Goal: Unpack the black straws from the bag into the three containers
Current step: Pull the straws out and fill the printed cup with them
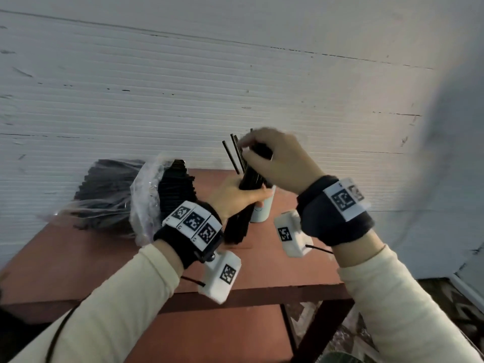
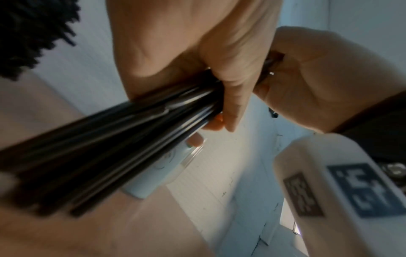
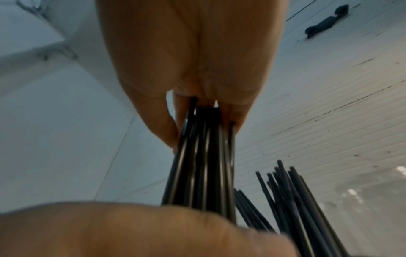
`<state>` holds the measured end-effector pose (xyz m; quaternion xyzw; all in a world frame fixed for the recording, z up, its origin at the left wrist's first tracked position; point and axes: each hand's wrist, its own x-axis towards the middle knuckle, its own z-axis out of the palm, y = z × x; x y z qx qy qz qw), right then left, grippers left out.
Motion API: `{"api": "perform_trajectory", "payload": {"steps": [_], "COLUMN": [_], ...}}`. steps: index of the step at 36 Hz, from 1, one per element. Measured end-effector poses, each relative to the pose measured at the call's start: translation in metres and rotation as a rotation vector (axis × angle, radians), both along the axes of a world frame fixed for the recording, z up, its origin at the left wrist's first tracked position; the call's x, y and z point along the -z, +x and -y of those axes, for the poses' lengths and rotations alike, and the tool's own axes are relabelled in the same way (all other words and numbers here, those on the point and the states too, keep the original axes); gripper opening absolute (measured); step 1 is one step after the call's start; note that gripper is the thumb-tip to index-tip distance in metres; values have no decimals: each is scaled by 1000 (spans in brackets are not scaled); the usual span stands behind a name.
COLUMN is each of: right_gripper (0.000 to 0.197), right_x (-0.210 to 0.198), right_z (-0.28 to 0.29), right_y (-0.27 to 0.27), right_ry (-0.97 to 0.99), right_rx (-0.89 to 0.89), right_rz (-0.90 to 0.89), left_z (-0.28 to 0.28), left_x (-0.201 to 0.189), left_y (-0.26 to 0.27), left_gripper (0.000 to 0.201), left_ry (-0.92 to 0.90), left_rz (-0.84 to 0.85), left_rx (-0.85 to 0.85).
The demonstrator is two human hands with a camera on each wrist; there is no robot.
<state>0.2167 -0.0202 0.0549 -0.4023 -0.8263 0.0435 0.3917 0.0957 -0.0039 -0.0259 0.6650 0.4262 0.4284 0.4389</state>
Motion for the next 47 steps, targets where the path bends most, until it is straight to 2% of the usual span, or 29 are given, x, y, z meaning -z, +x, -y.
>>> {"api": "perform_trajectory", "payload": {"steps": [2, 5, 7, 10, 14, 16, 18, 23, 26, 28, 31, 33, 36, 42, 44, 47], "right_gripper": [16, 16, 16, 18, 50, 64, 70, 55, 31, 27, 20, 12, 16, 15, 15, 15], "right_x": [14, 16, 12, 7, 3, 3, 6, 15, 26, 29, 21, 10, -9, -31, -31, -27], "right_z": [-5, -5, -3, 1, 7, 12, 16, 24, 21, 18, 14, 9, -1, -32, -44, -61], "right_y": [-2, -4, -6, -8, -5, -3, 0, 4, 3, 5, 11, 19, 33, 50, 50, 46], "right_ry": [9, 23, 31, 42, 81, 42, -36, -334, -375, -354, -306, -270, -197, -152, -187, -243], "right_rx": [14, 38, 10, -24, -11, 4, 23, -85, -136, -117, -95, -63, -2, 162, 209, 237], "right_rz": [86, 47, 33, 27, -101, -184, -212, -144, -98, -110, -198, -309, -485, -610, -604, -549], "left_z": [-2, -2, -2, 0, 9, 16, 20, 27, 30, 29, 23, 20, 15, -14, -25, -41], "left_x": [13, 21, 20, 18, 9, 3, -1, -6, -9, -9, -7, -7, -10, -9, -10, -9], "left_y": [-3, -4, -5, -6, -9, -12, -14, -17, -14, -11, -8, -6, -3, 1, 2, 3], "left_gripper": [23, 15, 18, 33, 29, 30, 27, 23, 22, 21, 36, 55, 73, 126, 129, 118], "left_ry": [-84, -174, -174, -130, -105, -77, -55, -66, -41, -16, -47, -51, -92, -213, -230, -217], "left_rz": [-44, -36, -43, -38, 40, 54, 9, -112, -138, -191, -254, -277, -259, -260, -294, -310], "left_rx": [5, 33, 42, -4, 4, 70, 152, 250, 299, 275, 203, 121, -77, -142, -161, -148]}}
